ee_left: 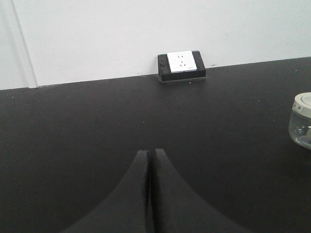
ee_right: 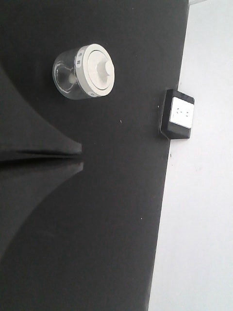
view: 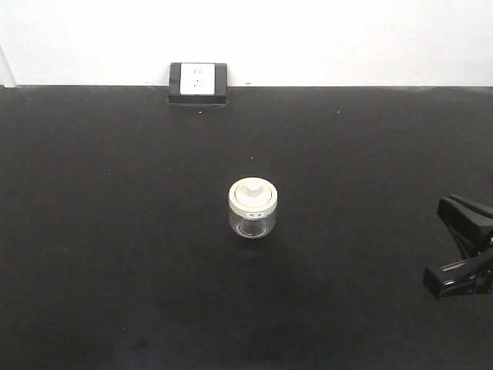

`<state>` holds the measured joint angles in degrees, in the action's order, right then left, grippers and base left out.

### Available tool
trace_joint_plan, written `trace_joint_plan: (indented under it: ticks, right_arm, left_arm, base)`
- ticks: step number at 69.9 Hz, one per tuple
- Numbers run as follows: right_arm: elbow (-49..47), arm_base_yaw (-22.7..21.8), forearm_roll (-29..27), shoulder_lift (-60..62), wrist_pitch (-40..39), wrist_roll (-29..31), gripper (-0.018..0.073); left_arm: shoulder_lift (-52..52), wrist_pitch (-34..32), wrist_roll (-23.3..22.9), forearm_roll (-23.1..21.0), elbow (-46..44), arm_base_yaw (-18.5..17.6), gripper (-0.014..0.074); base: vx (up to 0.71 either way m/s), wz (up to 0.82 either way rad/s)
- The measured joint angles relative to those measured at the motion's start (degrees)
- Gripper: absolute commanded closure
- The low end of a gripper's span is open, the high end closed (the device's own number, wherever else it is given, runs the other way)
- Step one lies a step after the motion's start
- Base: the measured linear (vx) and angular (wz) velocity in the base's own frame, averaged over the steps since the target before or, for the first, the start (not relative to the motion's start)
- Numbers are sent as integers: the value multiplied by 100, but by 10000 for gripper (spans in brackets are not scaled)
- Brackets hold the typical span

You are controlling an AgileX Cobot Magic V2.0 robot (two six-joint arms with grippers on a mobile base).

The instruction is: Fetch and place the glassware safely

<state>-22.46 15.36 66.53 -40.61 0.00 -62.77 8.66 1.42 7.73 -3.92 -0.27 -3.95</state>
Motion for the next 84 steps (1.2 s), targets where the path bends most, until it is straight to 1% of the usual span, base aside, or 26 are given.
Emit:
trace_joint_plan:
  ticks: [10,20,26,41,84]
  right_arm:
    - [0,0,0,0,0,0,563]
    - [0,0,0,0,0,0,563]
    - [0,0,0,0,0,0,563]
    - [0,0,0,15,0,0,563]
    - [0,0,0,15,0,0,563]
  left_arm:
    - [-563,19,4,-2,174,0,603]
    - [-879,420,4,-6,178,0,603]
    - [-910,648,4,-6,178,0,603]
    - [-938,804,4,-6,194,0,603]
    - [-938,808,15,-6,194,0,603]
  base:
    - [0,0]
    - [0,0]
    - [0,0]
    - [0,0]
    - [0,0]
